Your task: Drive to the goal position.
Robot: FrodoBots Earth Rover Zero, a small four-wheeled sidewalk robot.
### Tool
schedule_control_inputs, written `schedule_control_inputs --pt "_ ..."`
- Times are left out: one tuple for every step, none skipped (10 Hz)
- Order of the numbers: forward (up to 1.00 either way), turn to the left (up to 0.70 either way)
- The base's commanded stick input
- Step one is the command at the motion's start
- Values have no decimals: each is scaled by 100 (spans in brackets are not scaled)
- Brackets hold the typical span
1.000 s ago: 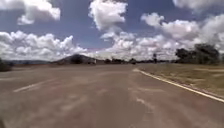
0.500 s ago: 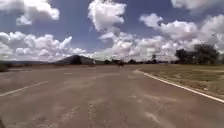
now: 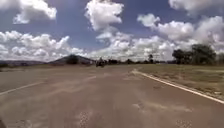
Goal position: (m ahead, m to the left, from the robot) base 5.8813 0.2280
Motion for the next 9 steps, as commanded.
schedule_control_inputs --pt "100 -37" --pt "100 -40" --pt "100 -40" --pt "100 -30" --pt "100 -3" --pt "100 0" --pt "100 0" --pt "100 0" --pt "100 0"
